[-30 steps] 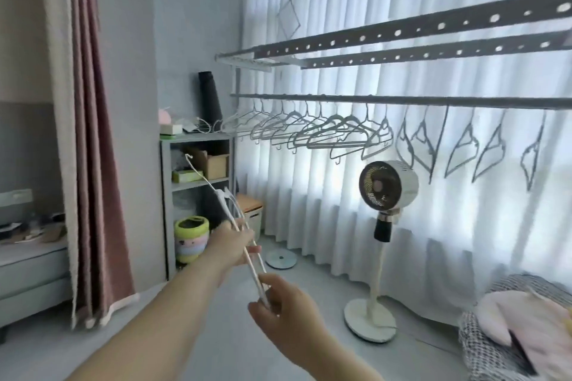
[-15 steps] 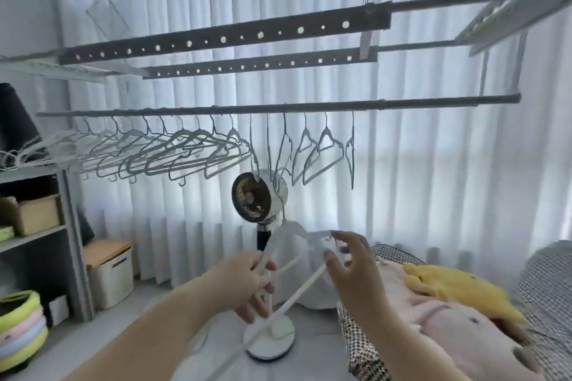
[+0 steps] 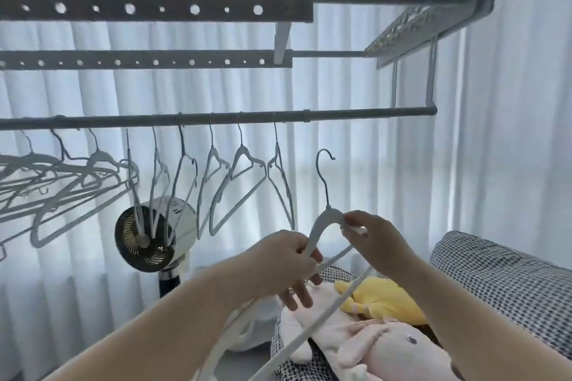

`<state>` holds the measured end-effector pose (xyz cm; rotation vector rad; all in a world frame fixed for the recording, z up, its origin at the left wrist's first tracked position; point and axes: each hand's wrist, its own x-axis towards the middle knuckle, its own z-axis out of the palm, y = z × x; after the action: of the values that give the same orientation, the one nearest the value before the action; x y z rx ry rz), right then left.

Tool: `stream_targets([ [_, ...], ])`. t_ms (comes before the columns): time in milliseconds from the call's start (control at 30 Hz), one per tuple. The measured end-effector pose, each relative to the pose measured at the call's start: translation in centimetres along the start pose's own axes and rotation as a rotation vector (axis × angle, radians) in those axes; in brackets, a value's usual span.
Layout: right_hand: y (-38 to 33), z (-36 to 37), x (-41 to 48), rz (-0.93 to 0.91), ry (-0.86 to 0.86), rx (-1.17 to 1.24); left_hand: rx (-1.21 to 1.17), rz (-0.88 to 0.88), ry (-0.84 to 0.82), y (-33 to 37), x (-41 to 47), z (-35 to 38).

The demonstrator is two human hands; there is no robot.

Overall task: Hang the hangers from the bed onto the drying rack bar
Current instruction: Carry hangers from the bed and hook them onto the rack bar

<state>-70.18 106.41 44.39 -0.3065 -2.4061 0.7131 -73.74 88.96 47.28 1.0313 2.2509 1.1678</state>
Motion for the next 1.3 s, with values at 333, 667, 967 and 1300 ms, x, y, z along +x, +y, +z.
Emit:
stream_targets([
  [333,3.2,-0.8,9.4,-0.039,0.048,0.031,0.055,-0.024,0.090,4.2,9.1,-2.2],
  [667,4.2,-2.2,20.7,-0.367,0.157,-0.205,0.047,-0.169,0.436,6.5,14.9,-6.0],
  [967,6.3,-4.0,26.2,-0.360,0.169,-0.415,0.127,-0.332,0.625,6.5,21.0,-6.8],
  [1300,6.7,-4.2,26.5,-0.412,0.140,-0.427,0.311,-0.471,0.593,7.4,24.4,-5.2],
])
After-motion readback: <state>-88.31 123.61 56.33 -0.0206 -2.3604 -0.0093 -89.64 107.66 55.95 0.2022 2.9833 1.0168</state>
